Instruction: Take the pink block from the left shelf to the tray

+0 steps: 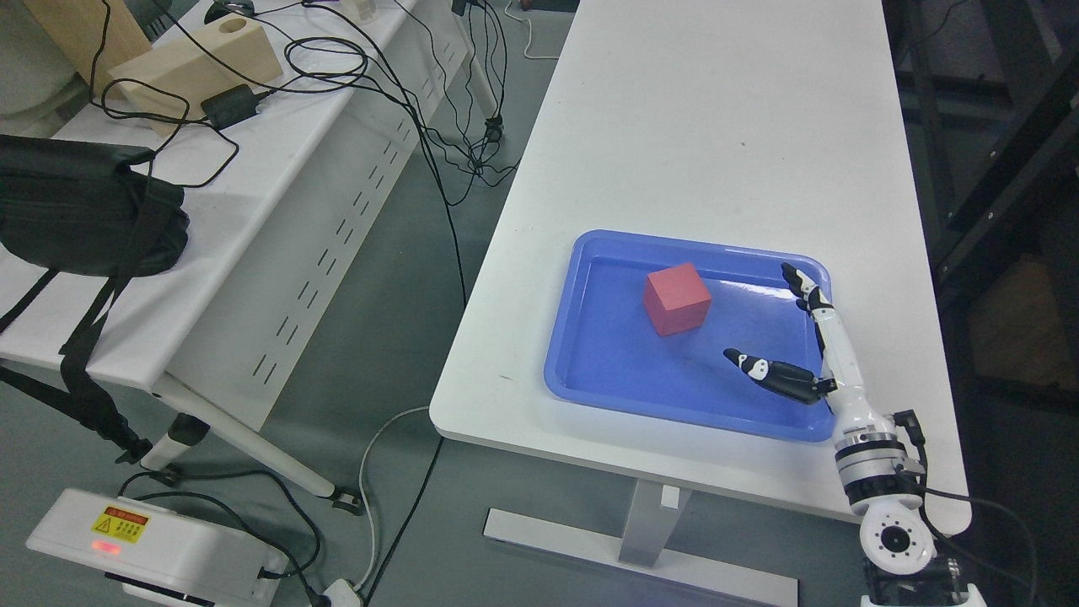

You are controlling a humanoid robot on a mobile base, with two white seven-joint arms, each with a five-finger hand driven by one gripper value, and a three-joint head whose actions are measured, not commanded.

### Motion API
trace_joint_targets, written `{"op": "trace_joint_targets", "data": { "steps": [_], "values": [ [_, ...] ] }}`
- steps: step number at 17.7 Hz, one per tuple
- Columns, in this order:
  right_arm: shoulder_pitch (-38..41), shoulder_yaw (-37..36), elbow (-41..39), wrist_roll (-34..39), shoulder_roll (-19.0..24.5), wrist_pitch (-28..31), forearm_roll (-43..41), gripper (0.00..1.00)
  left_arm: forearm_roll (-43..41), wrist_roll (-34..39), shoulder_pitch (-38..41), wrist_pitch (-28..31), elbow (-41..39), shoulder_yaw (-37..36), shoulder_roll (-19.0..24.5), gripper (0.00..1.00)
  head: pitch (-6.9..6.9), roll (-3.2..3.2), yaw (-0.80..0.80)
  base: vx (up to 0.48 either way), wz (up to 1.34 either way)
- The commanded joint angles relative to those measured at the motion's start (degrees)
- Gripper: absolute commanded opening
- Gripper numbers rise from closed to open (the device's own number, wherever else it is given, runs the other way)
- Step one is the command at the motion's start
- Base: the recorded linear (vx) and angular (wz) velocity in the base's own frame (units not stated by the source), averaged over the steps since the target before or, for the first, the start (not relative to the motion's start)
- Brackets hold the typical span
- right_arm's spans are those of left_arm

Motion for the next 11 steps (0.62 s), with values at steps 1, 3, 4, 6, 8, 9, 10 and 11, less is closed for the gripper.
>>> {"op": "trace_joint_targets", "data": {
  "steps": [1, 3, 4, 6, 8, 9, 10, 11],
  "values": [
    [1.23, -6.00, -2.99, -0.11, -1.00, 1.48, -3.90, 0.99, -0.09, 0.03, -0.70, -0.01, 0.00, 0.00, 1.00, 1.00, 0.00, 0.00, 0.00, 0.000, 0.00],
    [1.84, -6.70, -3.08, -0.38, -1.00, 1.56, -5.31, 0.99, -0.09, 0.03, -0.62, -0.01, 0.00, 0.00, 1.00, 1.00, 0.00, 0.00, 0.00, -0.010, 0.00],
    [2.02, -6.88, -3.42, -0.38, -1.00, 1.56, -5.66, 0.99, -0.09, 0.03, -0.62, -0.01, 0.00, 0.00, 1.00, 1.00, 0.00, 0.00, 0.00, -0.021, 0.00],
    [2.11, -7.50, -3.78, -0.47, -1.00, 1.65, -5.84, 0.99, -0.09, 0.03, -0.62, -0.01, 0.00, 0.00, 1.00, 1.00, 0.00, 0.00, 0.00, -0.043, 0.00],
    [2.37, -7.59, -3.78, -0.47, -1.00, 1.57, -5.84, 0.99, -0.09, 0.03, -0.62, -0.01, 0.00, 0.00, 1.00, 1.00, 0.00, 0.00, 0.00, -0.073, 0.00],
    [2.46, -7.59, -3.78, -0.47, -1.00, 1.56, -5.93, 0.99, -0.09, 0.03, -0.62, -0.01, 0.00, 0.00, 1.00, 1.00, 0.00, 0.00, 0.00, -0.078, 0.00],
    [2.46, -7.59, -3.78, -0.47, -1.00, 1.56, -5.93, 0.99, -0.09, 0.03, -0.70, -0.01, 0.00, 0.00, 1.00, 1.00, 0.00, 0.00, 0.00, -0.104, -0.03],
    [2.46, -7.50, -3.78, -0.38, -1.00, 1.56, -5.93, 0.99, -0.09, 0.03, -0.62, -0.01, 0.00, 0.00, 1.00, 1.00, 0.00, 0.00, 0.00, -0.104, -0.03]
  ]
}}
